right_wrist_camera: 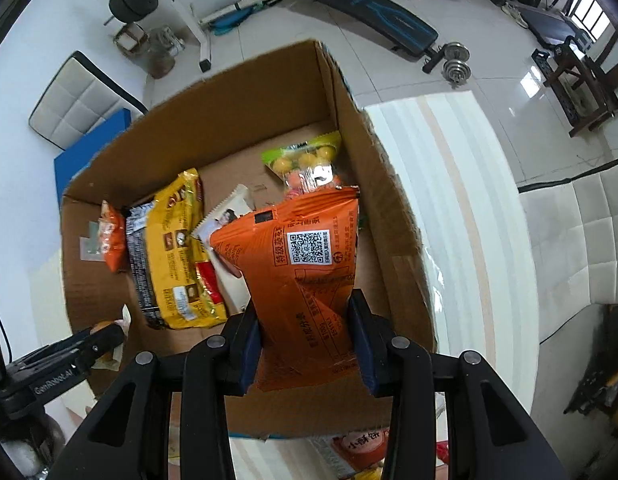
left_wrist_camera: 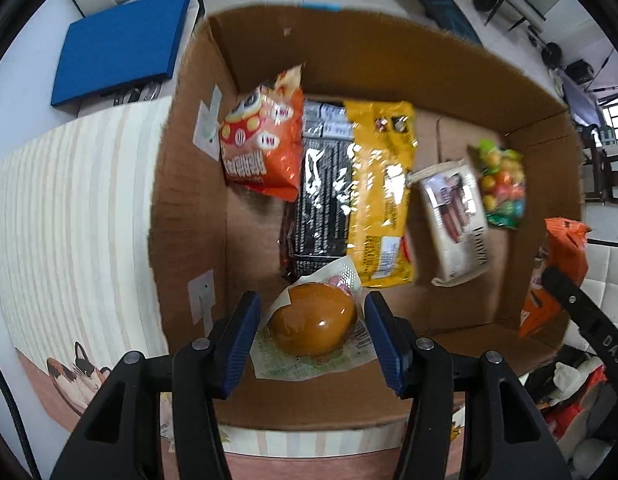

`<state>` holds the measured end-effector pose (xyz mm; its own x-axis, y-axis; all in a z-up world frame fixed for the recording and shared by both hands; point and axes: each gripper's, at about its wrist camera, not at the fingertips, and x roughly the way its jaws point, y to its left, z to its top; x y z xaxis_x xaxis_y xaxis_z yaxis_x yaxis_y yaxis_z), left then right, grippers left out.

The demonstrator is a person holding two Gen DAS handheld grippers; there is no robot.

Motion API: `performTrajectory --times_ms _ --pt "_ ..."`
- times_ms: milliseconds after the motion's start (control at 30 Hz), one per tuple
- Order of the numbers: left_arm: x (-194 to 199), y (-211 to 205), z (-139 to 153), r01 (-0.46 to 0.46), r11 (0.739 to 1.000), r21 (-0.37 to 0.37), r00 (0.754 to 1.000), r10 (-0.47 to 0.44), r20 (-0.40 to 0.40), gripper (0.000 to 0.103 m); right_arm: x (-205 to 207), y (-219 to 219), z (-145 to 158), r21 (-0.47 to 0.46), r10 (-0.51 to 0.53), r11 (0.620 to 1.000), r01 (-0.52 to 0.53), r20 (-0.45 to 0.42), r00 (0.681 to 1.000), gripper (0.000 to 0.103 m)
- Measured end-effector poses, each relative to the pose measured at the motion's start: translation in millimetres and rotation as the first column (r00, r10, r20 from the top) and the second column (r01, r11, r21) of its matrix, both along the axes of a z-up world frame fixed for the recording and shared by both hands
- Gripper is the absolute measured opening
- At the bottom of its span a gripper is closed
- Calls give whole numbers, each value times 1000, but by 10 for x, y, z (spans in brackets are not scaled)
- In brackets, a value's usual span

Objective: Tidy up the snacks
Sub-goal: 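Place the cake and orange packet into the box and withdraw both tools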

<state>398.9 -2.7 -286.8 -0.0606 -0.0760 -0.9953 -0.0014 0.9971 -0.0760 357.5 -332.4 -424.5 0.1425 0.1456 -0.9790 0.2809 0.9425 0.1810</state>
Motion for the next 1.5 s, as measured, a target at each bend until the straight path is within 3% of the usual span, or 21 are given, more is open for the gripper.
performTrajectory --times_ms 67,100,133,167,200,233,333,533,833,967,1500 --pt "-14 -2 -70 5 1000 8 1000 -5 -17 55 22 37 -63 -34 26 999 -28 -52 998 54" --pt "-29 11 -112 -3 1000 -1 999 3 -35 54 20 55 -74 -32 31 999 -33 -65 997 73" --pt "-41 24 -148 -13 1000 -12 999 12 -51 55 15 51 -94 -17 35 999 -36 -73 997 82" --pt "-52 31 -176 -15 1000 -18 998 14 -64 61 15 57 -113 -8 44 999 -44 -78 996 86" --pt "-59 36 -191 -17 1000 -18 998 16 -68 77 13 67 -124 -12 54 998 -56 -83 995 86" --pt "-66 39 -192 -18 1000 -18 998 17 -66 85 6 68 -123 -15 60 998 -61 -86 995 86" --pt "-91 40 -143 -13 1000 -20 999 12 -44 89 -12 96 -120 0 80 997 -80 -92 993 93" --pt "-164 55 8 -19 999 -38 1000 18 -12 89 -82 203 -62 -13 127 992 -128 -87 988 93" --pt "-384 86 400 -10 999 -34 989 15 145 89 -276 262 120 -10 150 989 -151 -30 988 94" --pt "-550 102 592 -4 1000 2 977 4 215 89 -436 360 293 -71 179 982 -177 23 984 94" --pt "-1360 213 1201 -22 1000 -4 915 22 402 89 -1269 674 1108 -145 227 969 -199 208 952 94"
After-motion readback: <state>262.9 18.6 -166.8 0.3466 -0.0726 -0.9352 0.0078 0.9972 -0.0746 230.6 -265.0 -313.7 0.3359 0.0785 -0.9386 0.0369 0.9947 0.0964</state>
